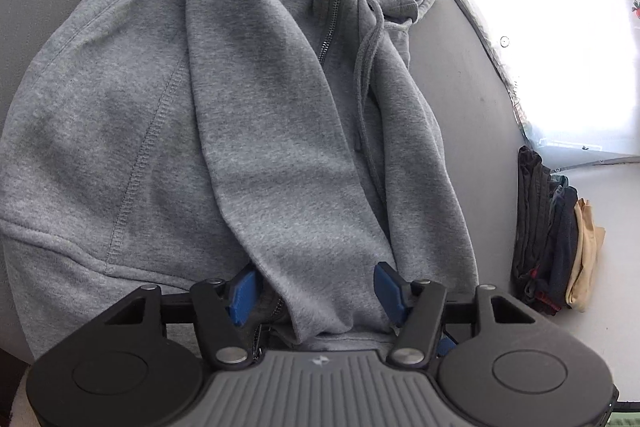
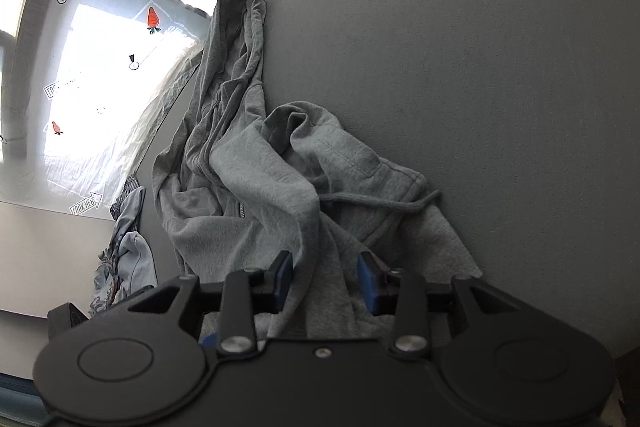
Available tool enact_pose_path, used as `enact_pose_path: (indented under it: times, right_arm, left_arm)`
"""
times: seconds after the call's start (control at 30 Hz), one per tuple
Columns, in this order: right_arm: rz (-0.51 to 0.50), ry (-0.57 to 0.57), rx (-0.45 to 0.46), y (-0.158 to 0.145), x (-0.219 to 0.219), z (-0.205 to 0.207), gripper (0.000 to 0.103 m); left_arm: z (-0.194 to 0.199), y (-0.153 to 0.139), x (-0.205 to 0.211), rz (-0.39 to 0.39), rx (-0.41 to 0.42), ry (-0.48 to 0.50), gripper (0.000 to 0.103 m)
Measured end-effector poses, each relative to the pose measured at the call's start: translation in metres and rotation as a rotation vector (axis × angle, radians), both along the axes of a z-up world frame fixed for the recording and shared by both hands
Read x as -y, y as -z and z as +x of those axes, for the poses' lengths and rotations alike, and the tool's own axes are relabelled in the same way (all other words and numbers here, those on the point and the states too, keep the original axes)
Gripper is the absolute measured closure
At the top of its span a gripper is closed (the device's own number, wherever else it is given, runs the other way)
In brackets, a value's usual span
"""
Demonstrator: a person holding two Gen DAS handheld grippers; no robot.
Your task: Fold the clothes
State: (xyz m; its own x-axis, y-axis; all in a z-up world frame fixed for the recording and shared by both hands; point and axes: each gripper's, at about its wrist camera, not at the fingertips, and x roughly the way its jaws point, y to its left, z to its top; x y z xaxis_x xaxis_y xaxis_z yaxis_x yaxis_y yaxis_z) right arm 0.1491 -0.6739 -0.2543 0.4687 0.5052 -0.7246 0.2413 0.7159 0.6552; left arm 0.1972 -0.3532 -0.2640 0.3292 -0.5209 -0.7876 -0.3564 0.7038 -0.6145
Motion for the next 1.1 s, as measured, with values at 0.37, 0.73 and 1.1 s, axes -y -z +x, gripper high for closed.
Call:
enact_pose_path:
  times: [0.37,0.73,1.1]
  right_arm:
    - [-0.062,-0.007,-0.054,0.011,-0.034,-0.003,0.049]
    - [0.040,0.111,-0.086,0.017,-0.016,-0.011,0.095]
    - [0.083,0.125,0.081,-0.051,0.015,-0.009,0.096]
  left_arm:
    - [0.000,0.023,0.003,-0.117,-0.042,0.052,0.070]
    - [-0.002,0.010,0.004,-0.068,0.004,0.061,0.102]
    - [-0.009,-0.060,-0.071,0.072,0.200,-0.178,0.102]
